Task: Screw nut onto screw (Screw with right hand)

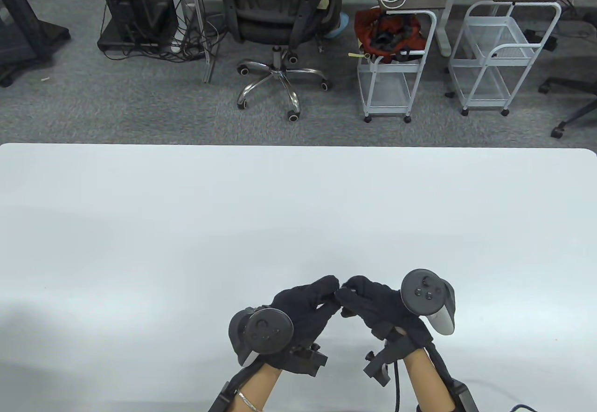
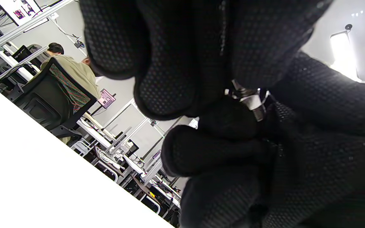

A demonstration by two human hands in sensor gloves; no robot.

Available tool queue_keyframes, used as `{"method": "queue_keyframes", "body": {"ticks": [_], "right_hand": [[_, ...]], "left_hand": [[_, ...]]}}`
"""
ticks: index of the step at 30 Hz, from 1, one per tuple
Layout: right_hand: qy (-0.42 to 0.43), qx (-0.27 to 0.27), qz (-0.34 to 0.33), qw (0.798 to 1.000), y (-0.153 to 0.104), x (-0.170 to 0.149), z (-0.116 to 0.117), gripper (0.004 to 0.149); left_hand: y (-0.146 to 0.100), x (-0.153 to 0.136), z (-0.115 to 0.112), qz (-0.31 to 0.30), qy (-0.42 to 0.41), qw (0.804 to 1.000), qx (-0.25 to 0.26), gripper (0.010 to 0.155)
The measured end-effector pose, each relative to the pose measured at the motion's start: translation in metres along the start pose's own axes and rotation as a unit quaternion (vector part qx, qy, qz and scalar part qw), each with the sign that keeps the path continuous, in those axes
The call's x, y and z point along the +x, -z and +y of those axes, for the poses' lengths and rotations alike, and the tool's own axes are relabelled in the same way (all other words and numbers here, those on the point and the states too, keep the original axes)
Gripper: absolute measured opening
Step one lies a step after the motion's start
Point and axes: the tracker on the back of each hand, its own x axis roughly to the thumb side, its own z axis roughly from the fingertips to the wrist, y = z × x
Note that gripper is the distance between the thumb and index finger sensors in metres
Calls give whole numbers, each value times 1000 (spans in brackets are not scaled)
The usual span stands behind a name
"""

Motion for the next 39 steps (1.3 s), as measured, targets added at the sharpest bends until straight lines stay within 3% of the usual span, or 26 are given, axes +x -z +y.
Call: {"method": "queue_keyframes", "body": {"ticks": [3,4,8,9,12,13,18,22,27,28,32,37,39], "right_hand": [[-24,-103,-5,994,-1,-2,2,49],[-23,-107,-7,994,-1,-2,3,49],[-7,8,1,1000,2,-2,3,51],[-10,8,7,1000,2,-2,3,50],[-26,-99,0,995,1,-4,3,49],[-24,-103,-2,994,1,-4,4,49],[-10,10,20,1000,3,-5,3,51],[-27,-96,11,995,2,-6,4,49],[-15,10,22,1000,3,-2,3,51],[-22,13,23,999,2,-1,2,51],[-34,-86,8,996,0,-1,2,49],[-22,6,9,1000,4,-3,3,51],[-26,-17,3,1000,4,-3,3,49]], "left_hand": [[0,0,-2,-2,-6,1000,-8,42],[0,-1,-3,5,-10,1000,-8,42],[0,-5,-2,13,-5,1000,-5,42],[0,-5,-2,11,-4,1000,-7,42],[1,-4,-3,0,-7,1000,-13,42],[1,-4,-4,4,-9,1000,-12,42],[1,-5,-3,3,9,1000,-10,42],[1,-4,-5,3,-3,1000,-18,42],[1,-4,-4,5,13,1000,-12,42],[1,-4,-4,3,14,1000,-13,42],[1,-3,-6,1,-7,1000,-18,42],[1,-4,-4,0,13,1000,-12,43],[1,-4,-4,-3,17,1000,-12,43]]}}
